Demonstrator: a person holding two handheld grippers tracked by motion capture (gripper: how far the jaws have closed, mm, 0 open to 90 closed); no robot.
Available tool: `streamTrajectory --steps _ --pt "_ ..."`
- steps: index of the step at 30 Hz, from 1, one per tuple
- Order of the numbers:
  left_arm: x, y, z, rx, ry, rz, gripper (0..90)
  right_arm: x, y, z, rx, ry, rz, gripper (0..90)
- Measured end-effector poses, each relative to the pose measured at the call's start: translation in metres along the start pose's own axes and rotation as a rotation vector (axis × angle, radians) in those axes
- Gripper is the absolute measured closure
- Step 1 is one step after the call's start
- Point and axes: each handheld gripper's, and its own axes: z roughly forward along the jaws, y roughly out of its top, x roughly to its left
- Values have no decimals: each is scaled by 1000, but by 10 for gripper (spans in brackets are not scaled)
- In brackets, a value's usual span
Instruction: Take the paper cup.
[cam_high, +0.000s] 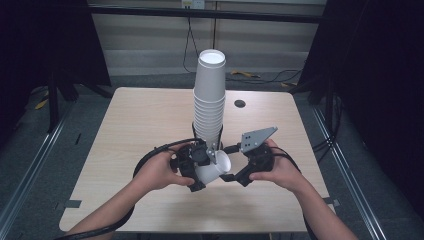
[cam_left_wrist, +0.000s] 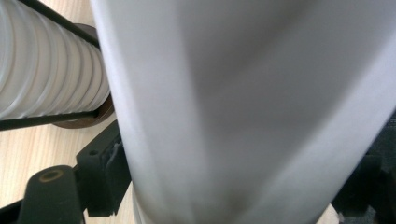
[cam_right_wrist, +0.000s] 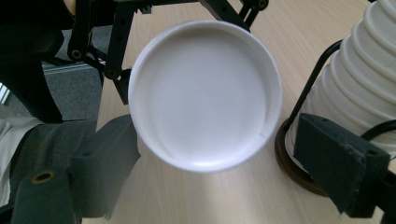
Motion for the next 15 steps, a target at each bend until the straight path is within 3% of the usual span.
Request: streamTrajectory --steps 3,4,5,8,9,10,15 --pt "0 3 1 -1 -2 6 170 1 3 2 8 3 -6 137" --pt "-2 4 3 -18 -2 -14 170 2 4 3 4 8 -2 138" --pt "0 5 2 3 -7 12 170 2 5 4 4 11 -2 138" --pt "-1 7 4 1 -9 17 170 3 6 5 -1 17 1 142" --pt "-3 7 6 -23 -3 -7 168 3 6 6 0 19 -5 143" --pt "-1 8 5 2 -9 21 167 3 7 6 -2 20 -7 152" --pt "-1 8 6 14 -18 29 167 4 7 7 -3 23 -12 200"
